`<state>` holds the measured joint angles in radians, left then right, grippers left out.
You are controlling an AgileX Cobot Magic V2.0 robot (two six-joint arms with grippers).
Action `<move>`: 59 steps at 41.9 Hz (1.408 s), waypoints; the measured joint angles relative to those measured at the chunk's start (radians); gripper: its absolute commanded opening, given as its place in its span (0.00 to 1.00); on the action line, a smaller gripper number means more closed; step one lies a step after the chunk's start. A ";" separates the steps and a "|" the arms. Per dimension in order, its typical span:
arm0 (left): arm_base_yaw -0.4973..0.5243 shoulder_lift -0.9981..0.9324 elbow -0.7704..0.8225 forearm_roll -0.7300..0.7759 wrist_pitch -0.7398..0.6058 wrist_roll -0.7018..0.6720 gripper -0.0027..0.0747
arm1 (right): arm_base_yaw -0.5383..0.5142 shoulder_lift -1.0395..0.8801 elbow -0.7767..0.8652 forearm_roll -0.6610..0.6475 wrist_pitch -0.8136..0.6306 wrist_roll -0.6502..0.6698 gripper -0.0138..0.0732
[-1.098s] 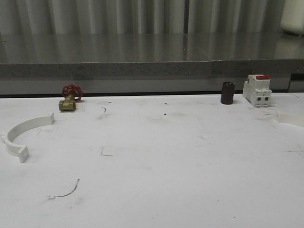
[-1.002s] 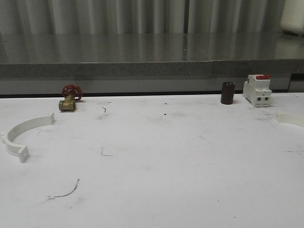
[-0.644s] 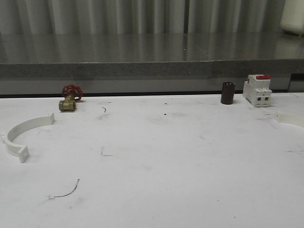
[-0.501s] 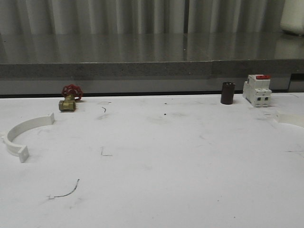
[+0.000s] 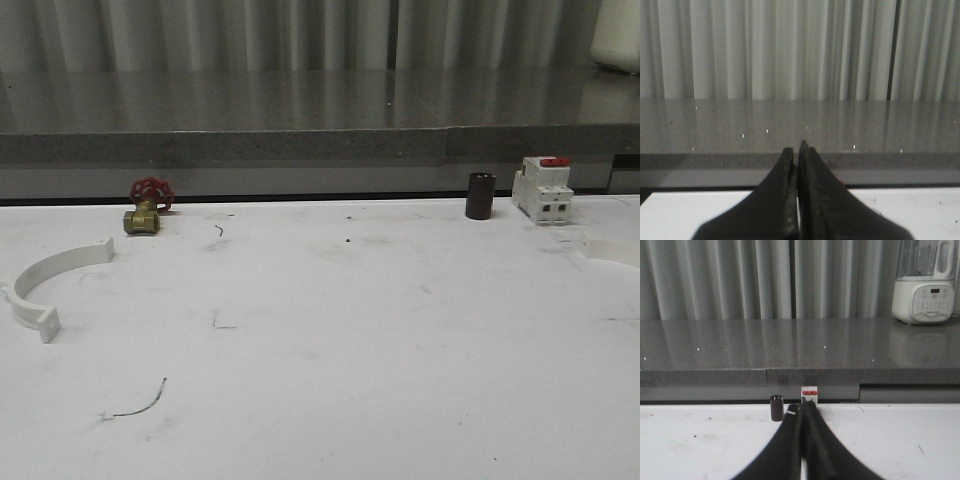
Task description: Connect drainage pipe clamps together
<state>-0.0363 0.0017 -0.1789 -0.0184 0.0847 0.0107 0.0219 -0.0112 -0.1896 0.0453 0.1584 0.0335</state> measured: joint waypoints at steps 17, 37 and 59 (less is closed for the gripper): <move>0.000 0.366 -0.413 0.026 0.312 -0.002 0.01 | 0.000 0.387 -0.435 -0.002 0.354 0.000 0.02; 0.000 0.650 -0.415 0.026 0.384 -0.002 0.02 | 0.000 0.659 -0.440 -0.002 0.479 0.000 0.15; 0.000 0.749 -0.459 0.018 0.486 -0.002 0.60 | 0.000 0.669 -0.440 -0.002 0.481 0.000 0.67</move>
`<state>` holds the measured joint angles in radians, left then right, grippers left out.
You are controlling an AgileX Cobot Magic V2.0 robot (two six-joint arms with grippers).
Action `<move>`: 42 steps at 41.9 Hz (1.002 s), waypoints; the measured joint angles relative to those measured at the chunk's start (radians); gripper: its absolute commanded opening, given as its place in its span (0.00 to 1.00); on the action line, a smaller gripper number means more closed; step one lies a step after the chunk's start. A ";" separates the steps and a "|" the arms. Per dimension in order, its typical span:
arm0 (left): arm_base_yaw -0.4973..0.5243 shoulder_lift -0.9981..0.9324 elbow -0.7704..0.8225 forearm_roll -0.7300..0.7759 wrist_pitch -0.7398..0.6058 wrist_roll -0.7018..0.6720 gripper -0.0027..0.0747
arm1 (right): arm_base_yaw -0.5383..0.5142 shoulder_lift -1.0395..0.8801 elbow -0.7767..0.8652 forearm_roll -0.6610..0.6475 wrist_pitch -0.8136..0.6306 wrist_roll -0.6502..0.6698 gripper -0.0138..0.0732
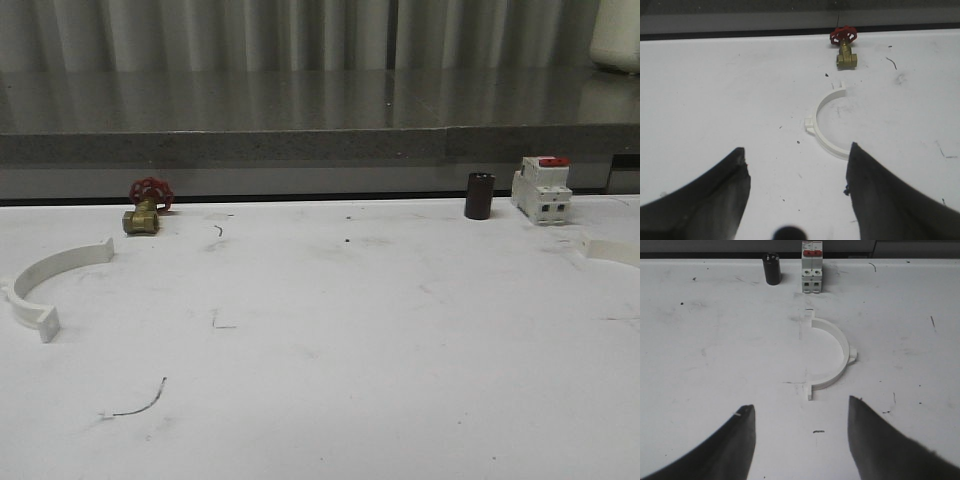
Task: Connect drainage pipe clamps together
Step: 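Lower the left gripper and grasp the white half-ring clamp by its tab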
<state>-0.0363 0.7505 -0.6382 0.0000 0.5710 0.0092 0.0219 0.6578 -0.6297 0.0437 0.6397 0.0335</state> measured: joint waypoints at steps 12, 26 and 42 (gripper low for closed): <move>-0.043 0.251 -0.152 0.000 0.117 0.002 0.60 | 0.000 0.000 0.000 0.000 0.000 0.000 0.67; -0.078 0.617 -0.327 0.000 0.153 0.004 0.60 | 0.000 0.000 0.000 0.000 0.000 0.000 0.67; -0.078 0.970 -0.489 0.000 0.150 0.005 0.60 | 0.000 0.000 0.000 0.000 0.000 0.000 0.67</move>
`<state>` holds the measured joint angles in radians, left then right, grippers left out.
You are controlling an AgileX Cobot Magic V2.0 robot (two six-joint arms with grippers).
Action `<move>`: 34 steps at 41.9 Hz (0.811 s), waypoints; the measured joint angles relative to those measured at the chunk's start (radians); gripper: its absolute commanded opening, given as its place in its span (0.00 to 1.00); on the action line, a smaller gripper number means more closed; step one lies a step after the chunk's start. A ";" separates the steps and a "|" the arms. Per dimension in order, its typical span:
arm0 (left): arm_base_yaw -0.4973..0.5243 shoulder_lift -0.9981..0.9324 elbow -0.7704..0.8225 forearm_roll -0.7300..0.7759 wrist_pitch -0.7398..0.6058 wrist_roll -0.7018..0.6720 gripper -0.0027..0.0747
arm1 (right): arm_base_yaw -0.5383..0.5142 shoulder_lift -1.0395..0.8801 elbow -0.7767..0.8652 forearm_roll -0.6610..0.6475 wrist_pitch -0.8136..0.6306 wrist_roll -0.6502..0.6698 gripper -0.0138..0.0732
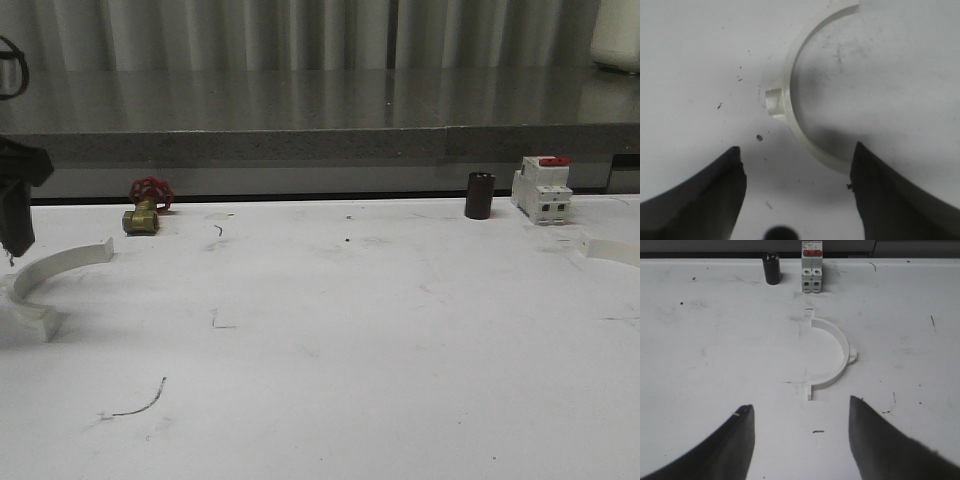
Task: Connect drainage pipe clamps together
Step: 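Lower the left gripper and grasp the white half-ring clamp by its tab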
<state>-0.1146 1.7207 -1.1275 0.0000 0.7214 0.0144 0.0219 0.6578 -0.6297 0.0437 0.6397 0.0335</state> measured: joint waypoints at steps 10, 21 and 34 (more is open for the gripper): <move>0.000 0.140 -0.069 0.007 -0.041 0.000 0.60 | 0.000 0.000 0.000 0.000 0.002 0.000 0.67; 0.000 0.207 -0.102 0.007 -0.054 0.000 0.55 | 0.000 0.000 0.000 0.000 0.002 0.000 0.67; 0.000 0.208 -0.104 0.000 -0.052 0.000 0.19 | 0.000 0.000 0.000 0.000 0.002 0.000 0.67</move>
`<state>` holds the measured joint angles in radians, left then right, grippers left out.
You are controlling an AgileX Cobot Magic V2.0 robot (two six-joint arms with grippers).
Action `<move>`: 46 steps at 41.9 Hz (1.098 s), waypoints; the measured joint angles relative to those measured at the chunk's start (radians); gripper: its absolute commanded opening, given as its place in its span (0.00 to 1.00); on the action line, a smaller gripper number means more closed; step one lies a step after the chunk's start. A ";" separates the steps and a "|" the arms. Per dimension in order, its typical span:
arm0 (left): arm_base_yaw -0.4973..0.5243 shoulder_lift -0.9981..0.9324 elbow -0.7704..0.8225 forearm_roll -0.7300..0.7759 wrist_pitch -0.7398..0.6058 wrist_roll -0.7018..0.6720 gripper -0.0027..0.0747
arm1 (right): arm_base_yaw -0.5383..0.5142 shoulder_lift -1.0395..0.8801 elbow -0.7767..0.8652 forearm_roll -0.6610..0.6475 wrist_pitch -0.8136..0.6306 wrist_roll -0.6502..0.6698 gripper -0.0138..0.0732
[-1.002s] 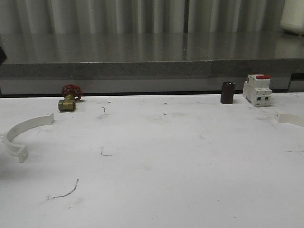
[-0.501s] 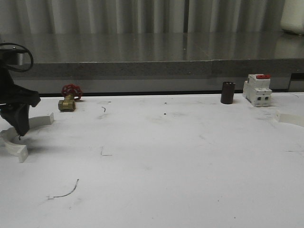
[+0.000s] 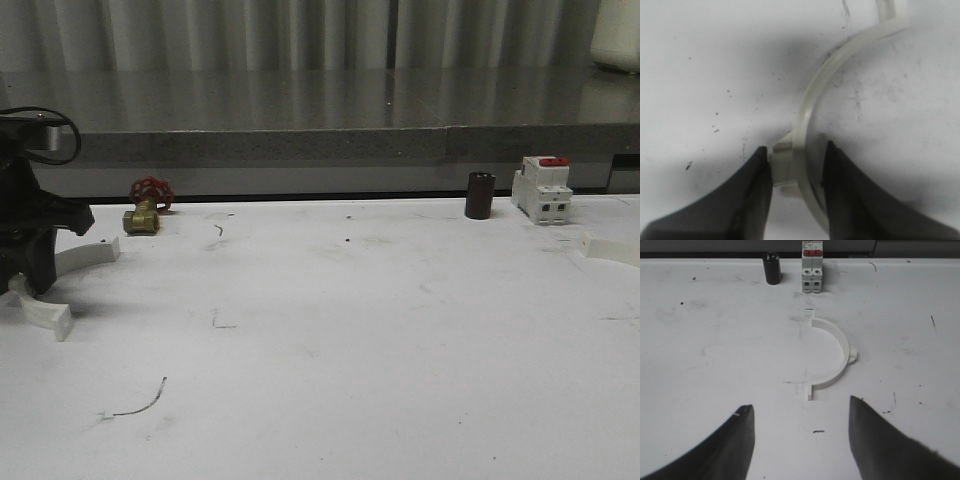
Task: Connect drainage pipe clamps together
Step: 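Lower the left gripper and grasp the white half-ring clamp by its tab, then carry the half-ring with the left gripper to the table center and lower it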
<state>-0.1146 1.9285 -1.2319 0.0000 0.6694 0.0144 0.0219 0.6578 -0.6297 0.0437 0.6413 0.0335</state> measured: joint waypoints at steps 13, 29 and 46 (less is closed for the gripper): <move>0.000 0.000 0.000 0.000 -0.002 0.000 0.01 | 0.000 0.000 0.000 0.000 0.000 0.000 0.67; -0.082 -0.053 -0.042 -0.056 0.043 -0.002 0.01 | 0.000 0.000 0.000 0.000 0.000 0.000 0.67; -0.398 -0.017 -0.262 0.110 0.145 -0.389 0.01 | 0.000 0.000 0.000 0.000 0.000 0.000 0.67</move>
<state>-0.5127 1.9115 -1.4942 0.1103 0.8148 -0.3749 0.0219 0.6578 -0.6297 0.0437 0.6413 0.0335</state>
